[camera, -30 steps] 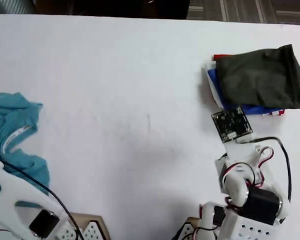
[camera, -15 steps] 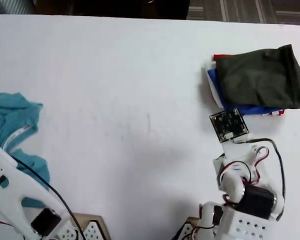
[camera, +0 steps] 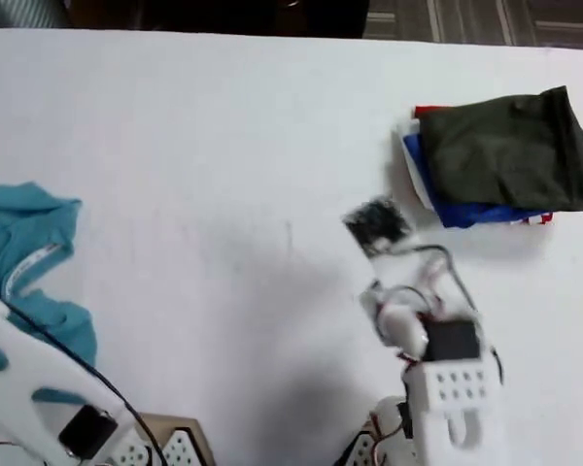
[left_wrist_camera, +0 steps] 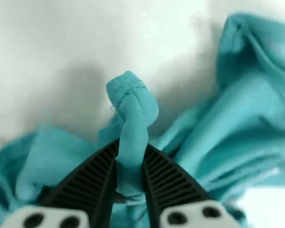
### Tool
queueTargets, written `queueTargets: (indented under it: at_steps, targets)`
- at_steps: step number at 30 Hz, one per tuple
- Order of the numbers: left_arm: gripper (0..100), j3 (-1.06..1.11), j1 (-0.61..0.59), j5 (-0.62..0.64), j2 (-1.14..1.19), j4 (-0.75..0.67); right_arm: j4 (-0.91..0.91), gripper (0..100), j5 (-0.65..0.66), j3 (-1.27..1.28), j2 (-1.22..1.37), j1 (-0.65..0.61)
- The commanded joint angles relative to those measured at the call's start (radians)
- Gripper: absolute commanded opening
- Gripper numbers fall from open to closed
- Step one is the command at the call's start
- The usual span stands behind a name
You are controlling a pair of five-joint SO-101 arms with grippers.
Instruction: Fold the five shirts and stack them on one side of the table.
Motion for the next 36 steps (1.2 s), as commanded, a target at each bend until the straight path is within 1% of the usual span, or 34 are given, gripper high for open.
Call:
queueTargets:
  at_steps: [1,4,6,9,13,17,22,26,28,32,34,36]
  targets:
    - [3,0.305,-0.006,-0.009,-0.308,0.021,-0.033,12.2,-0.071,-0.186,0.220,-0.127]
    - [3,0.547,0.064,-0.008,-0.535,0.018,-0.024,12.2,-0.103,-0.310,0.377,-0.133]
    - [3,0.671,0.143,-0.005,-0.707,0.017,-0.018,12.2,-0.109,-0.350,0.443,-0.087]
    - [3,0.786,0.302,-0.003,-0.964,0.015,-0.018,12.2,-0.110,-0.362,0.479,-0.007]
    - [3,0.820,0.560,-0.002,-1.223,0.008,0.007,12.2,-0.110,-0.361,0.481,0.111]
    - [3,0.820,0.804,0.006,-1.384,-0.035,0.027,12.3,-0.109,-0.361,0.490,0.223]
    - [3,0.820,1.025,0.081,-1.510,-0.144,0.018,12.3,-0.098,-0.311,0.490,0.352]
    - [3,0.794,1.123,0.163,-1.585,-0.241,0.016,12.3,-0.069,-0.259,0.490,0.392]
    - [3,0.745,1.140,0.203,-1.605,-0.264,-0.008,12.3,-0.055,-0.236,0.490,0.406]
    - [3,0.697,1.132,0.236,-1.603,-0.244,-0.051,12.3,-0.051,-0.206,0.490,0.420]
    - [3,0.757,1.132,0.235,-1.603,-0.233,-0.051,12.3,-0.054,-0.204,0.490,0.412]
    - [3,0.869,1.132,0.212,-1.605,-0.227,-0.054,12.3,-0.057,-0.210,0.486,0.403]
